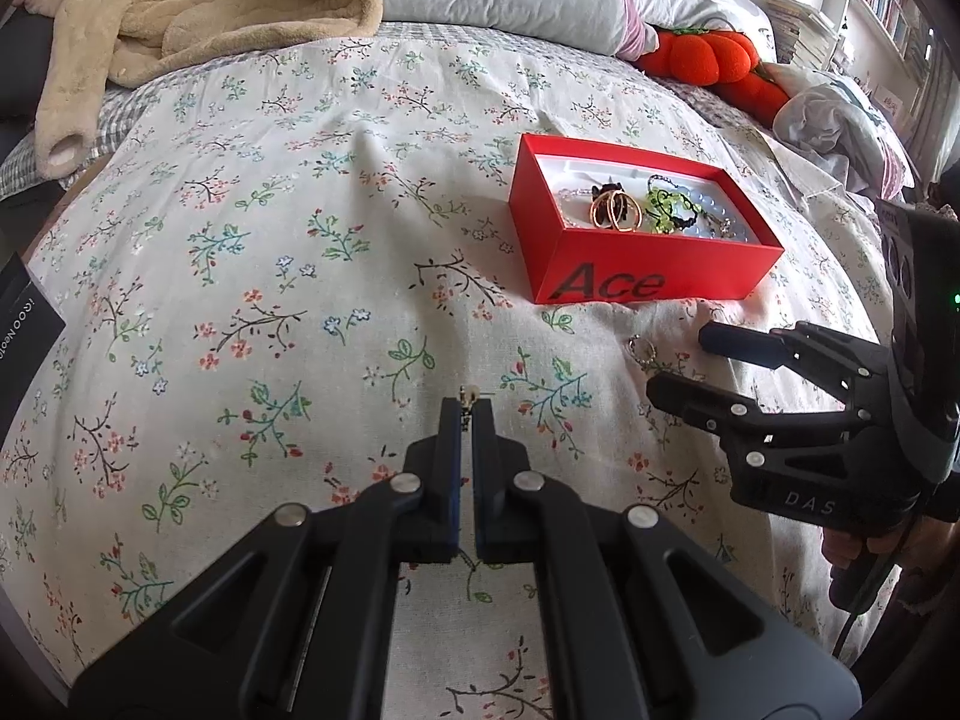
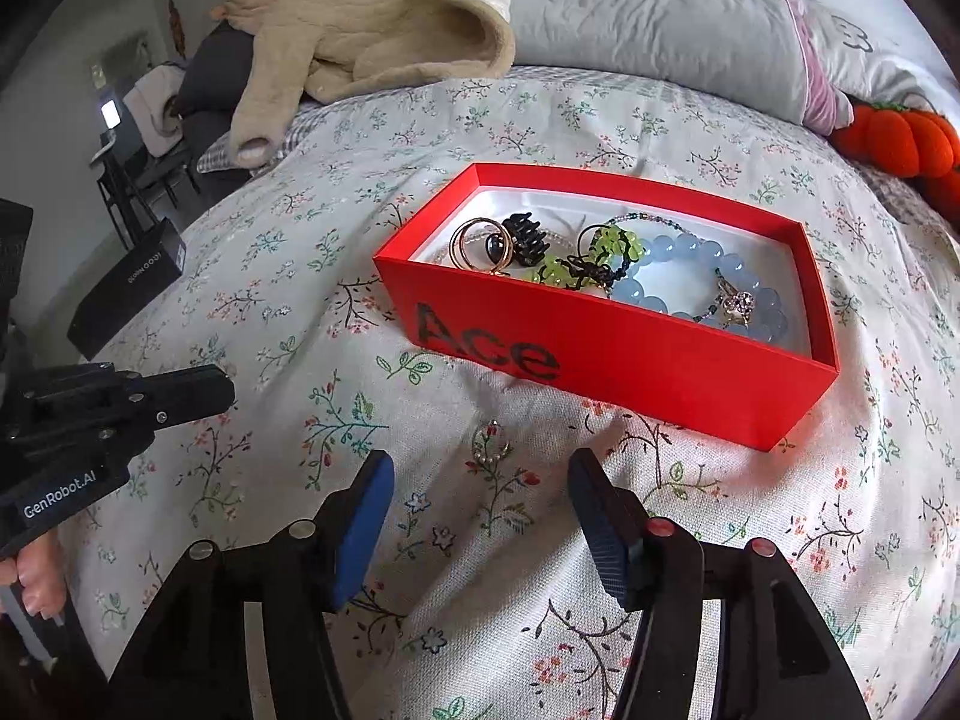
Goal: Organize jewelry
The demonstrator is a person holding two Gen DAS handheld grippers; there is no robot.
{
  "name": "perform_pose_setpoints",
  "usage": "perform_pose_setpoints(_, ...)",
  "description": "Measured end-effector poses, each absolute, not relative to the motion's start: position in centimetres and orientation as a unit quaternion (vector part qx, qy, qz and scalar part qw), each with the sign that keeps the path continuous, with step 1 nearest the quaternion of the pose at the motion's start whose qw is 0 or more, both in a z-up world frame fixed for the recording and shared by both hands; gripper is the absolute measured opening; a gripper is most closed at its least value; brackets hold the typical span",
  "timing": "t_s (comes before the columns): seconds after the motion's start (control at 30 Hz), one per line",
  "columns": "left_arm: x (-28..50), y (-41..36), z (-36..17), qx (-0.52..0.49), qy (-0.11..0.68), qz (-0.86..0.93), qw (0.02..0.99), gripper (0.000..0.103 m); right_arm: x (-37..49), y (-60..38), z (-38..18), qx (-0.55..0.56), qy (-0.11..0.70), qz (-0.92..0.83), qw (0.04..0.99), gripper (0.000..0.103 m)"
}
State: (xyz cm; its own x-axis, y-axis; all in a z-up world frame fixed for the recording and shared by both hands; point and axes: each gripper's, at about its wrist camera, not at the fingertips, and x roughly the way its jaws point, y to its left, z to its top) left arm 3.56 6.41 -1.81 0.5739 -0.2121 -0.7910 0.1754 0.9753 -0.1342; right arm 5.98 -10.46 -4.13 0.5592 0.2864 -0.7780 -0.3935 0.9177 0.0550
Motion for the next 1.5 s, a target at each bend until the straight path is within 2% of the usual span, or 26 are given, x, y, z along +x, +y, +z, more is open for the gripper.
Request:
perform_pose_setpoints(0.03,3.6,6.5,-1.9,-0.022,0.449,-0.109,0.887,0.004,6.1,-10.3,-4.2,-0.064,0.426,0.194,0.881,0.056)
perform_pose_setpoints(0.07,3.7,6.6,-2.0,-0.023,0.449,-0.11,0.886,0.004,6.2,-10.0,-4.3,-0.071,0.426,0.195,0.88,0.047)
perform_pose_setpoints(0.1,3.8,6.6,-2.1,-0.025,0.45,-0.11,0.886,0.004,6.3,-9.7,-4.4,-0.077,0.427,0.197,0.879,0.042)
perform_pose_setpoints(0.27,4.2,6.9,-2.7,-0.03,0.454,-0.113,0.883,0.004,7.0,-8.8,-5.4,-0.104,0.431,0.195,0.875,0.039)
perform_pose_setpoints(0.4,4.5,7.2,-3.3,-0.033,0.458,-0.114,0.881,0.004,7.5,-8.4,-6.1,-0.116,0.432,0.19,0.874,0.026)
perform_pose_setpoints(0.8,5.0,8.2,-3.9,-0.039,0.464,-0.106,0.878,0.004,7.7,-8.7,-6.0,-0.106,0.435,0.195,0.873,0.005)
perform_pose_setpoints(1.2,5.2,7.9,-2.3,-0.042,0.458,-0.103,0.882,0.004,7.7,-10.9,-4.6,-0.046,0.44,0.195,0.875,0.002)
perform_pose_setpoints(1.5,6.6,6.1,1.1,-0.036,0.441,-0.124,0.888,0.004,7.2,-12.8,-0.4,-0.004,0.414,0.2,0.888,0.003)
